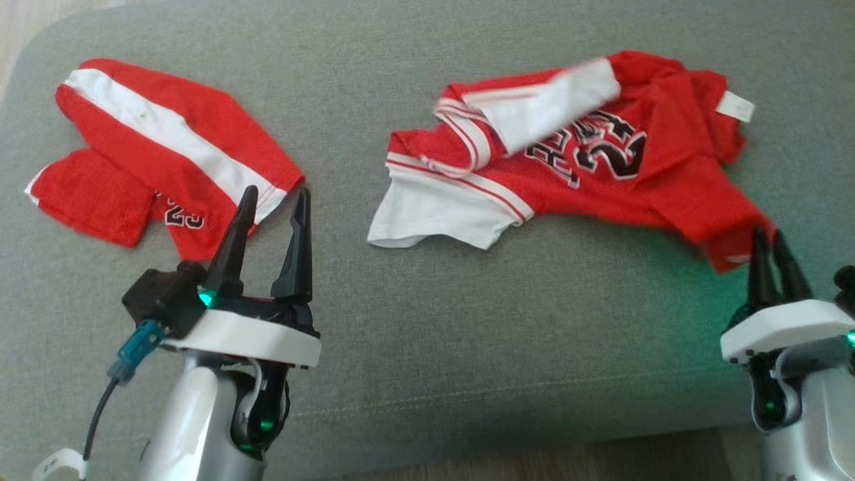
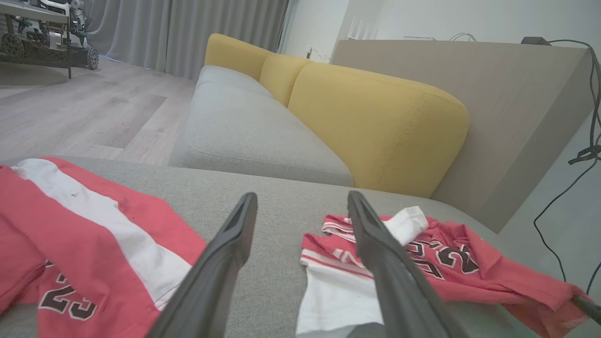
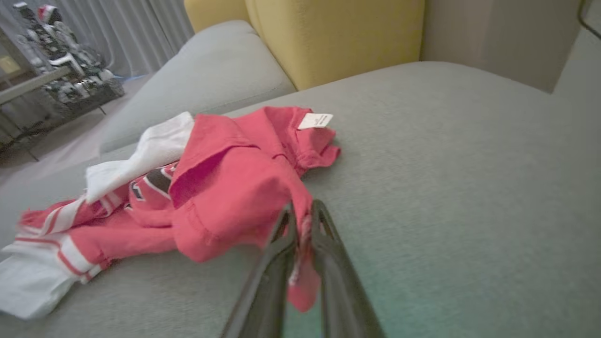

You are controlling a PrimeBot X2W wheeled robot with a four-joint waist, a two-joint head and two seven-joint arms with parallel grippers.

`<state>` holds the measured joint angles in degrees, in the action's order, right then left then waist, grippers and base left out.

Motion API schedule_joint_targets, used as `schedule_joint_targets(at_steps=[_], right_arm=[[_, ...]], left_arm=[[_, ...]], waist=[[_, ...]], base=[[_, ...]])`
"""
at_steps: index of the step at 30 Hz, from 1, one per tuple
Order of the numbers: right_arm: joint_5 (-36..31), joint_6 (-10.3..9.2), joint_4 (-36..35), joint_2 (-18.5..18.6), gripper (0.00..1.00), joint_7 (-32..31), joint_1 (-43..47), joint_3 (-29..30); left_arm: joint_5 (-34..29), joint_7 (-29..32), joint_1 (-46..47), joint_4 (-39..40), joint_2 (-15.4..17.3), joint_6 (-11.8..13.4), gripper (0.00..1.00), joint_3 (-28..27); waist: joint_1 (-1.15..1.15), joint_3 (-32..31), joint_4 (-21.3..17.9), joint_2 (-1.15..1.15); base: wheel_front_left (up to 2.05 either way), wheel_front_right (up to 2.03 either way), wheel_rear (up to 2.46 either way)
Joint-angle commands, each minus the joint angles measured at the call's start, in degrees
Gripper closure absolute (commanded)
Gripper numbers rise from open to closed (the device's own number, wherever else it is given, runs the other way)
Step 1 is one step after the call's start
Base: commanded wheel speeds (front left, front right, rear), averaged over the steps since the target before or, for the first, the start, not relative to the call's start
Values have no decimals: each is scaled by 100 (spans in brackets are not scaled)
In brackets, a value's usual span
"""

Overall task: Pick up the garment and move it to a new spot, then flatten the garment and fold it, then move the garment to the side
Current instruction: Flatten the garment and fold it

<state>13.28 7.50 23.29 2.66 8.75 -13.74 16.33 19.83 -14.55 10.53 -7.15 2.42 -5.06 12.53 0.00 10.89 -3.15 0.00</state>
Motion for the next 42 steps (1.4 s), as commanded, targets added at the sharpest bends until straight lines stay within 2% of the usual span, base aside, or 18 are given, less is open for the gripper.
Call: schedule_joint_targets(at_steps=[1, 5, 8, 13, 19, 25, 30, 37, 42], right_arm=[[-56, -1, -105, 21, 0, 66, -291, -96], [-461, -1, -299, 21, 0, 243, -340, -344], [-627, -1, -682, 21, 0, 403, -207, -765], [-526, -1, -1197, 21, 0, 519, 325, -1539], [-381, -1, -1130, 21, 0, 556, 632, -1731], [-454, -1, -994, 21, 0, 553, 437, -1629], [-510, -1, -668, 21, 0, 445, -49, -1283], [-512, -1, 192, 21, 0, 281, -1047, -658], [-1094, -1, 888, 21, 0, 241, -1668, -59]], left_arm=[[-7, -45, 48, 174, 46, -1, 0, -137], [-10, -45, 31, 134, 46, -11, 0, -139], [4, -45, 6, 114, 46, -3, 0, -142], [36, -45, -54, 116, 46, 29, 0, -139], [55, -45, -146, 156, 46, 76, 0, -87], [36, -45, -147, 172, 46, 69, 0, -52], [44, -45, -109, 174, 46, 62, 0, 3], [26, -45, 56, 145, 46, 11, 0, 120], [-4, -45, 212, 114, 46, -30, 0, 230]], waist=[[0, -10, 29, 0], [0, -46, 49, 0], [0, -98, 54, 0], [0, -189, 48, 0], [0, -263, 67, 0], [0, -214, 169, 0], [0, -48, 333, 0], [0, 338, 647, 0], [0, 580, 879, 0]], base=[[0, 0, 0], [0, 0, 0], [0, 0, 0], [0, 0, 0], [0, 0, 0], [0, 0, 0], [0, 0, 0], [0, 0, 0], [0, 0, 0]])
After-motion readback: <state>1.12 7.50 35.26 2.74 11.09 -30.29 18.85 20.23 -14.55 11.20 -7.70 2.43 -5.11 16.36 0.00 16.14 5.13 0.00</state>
